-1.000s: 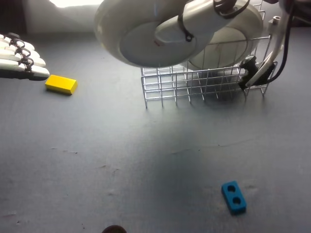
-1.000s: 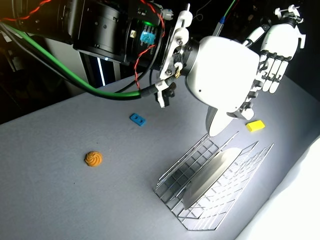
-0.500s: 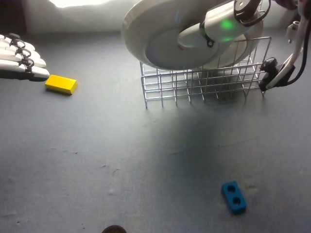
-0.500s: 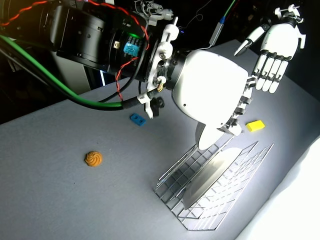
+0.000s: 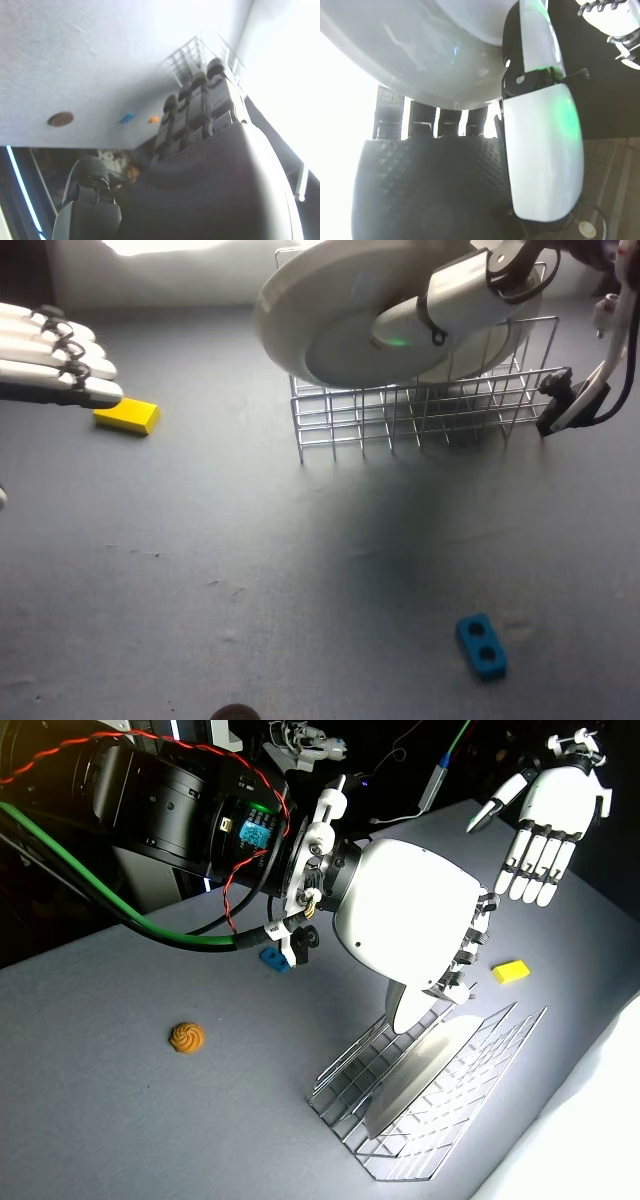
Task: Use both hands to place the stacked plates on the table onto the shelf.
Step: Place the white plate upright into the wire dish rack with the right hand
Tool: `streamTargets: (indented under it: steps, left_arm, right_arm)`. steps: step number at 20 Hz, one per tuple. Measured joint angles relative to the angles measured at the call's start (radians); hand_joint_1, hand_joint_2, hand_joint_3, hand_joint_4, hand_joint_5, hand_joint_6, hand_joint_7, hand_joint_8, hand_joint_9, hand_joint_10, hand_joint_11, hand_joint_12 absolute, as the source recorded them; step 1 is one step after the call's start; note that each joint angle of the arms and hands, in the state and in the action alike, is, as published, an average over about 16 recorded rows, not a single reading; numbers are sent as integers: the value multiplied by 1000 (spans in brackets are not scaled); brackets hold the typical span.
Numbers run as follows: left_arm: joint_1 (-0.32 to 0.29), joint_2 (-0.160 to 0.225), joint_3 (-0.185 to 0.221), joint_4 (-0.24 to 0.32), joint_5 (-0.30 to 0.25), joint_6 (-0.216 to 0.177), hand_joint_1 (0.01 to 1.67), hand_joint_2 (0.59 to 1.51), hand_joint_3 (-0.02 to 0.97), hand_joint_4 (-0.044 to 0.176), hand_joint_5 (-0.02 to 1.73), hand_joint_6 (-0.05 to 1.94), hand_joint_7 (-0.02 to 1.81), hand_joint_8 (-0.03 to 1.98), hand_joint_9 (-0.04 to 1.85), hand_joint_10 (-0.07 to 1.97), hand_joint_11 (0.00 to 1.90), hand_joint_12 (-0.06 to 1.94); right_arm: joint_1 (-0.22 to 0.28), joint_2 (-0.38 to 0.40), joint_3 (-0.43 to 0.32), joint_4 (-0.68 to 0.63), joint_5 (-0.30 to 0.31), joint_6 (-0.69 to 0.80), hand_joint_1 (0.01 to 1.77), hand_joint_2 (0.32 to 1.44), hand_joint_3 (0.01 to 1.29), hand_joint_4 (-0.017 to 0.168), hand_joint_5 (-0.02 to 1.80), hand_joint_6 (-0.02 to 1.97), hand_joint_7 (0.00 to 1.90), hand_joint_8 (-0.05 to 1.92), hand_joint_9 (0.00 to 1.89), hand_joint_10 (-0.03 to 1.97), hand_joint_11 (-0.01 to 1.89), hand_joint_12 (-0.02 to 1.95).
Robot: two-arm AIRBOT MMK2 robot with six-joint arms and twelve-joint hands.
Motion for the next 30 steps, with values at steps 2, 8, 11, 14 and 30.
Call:
streamTargets:
  steps: [2, 8, 11, 14, 30]
  left_arm:
    - [-9, 0, -5, 9, -1, 3, 14, 1186, 14, 1, 22, 18, 20, -5, 17, 18, 22, 11]
    - [-28, 4, -23, 30, -2, 11, 15, 1186, 15, 1, 22, 18, 19, -5, 15, 18, 21, 11]
    - [-30, 7, -29, 35, -2, 13, 14, 1186, 15, 1, 22, 18, 19, -5, 14, 18, 21, 11]
    - [-31, 10, -34, 37, -2, 14, 14, 1186, 15, 1, 22, 18, 19, -5, 14, 18, 22, 12]
    - [-32, 18, -51, 43, -5, 13, 14, 1186, 14, 1, 22, 19, 19, -6, 17, 18, 22, 11]
  right_arm:
    - [-4, -6, 8, -1, 0, 4, 1217, 994, 15, 7, 979, 880, 1053, 816, 1203, 23, 730, 1113]
    - [-16, -28, 37, -1, -1, 11, 1223, 994, 15, 8, 980, 880, 1051, 816, 1203, 23, 724, 1109]
    - [-23, -41, 53, -1, -2, 13, 1225, 994, 15, 10, 980, 881, 1051, 818, 1203, 23, 719, 1109]
    - [-32, -52, 68, -1, -1, 14, 1225, 994, 15, 12, 980, 881, 1053, 817, 1206, 23, 715, 1109]
    - [-91, -91, 122, 1, 13, 23, 1225, 993, 15, 15, 979, 880, 1065, 799, 1202, 23, 732, 1071]
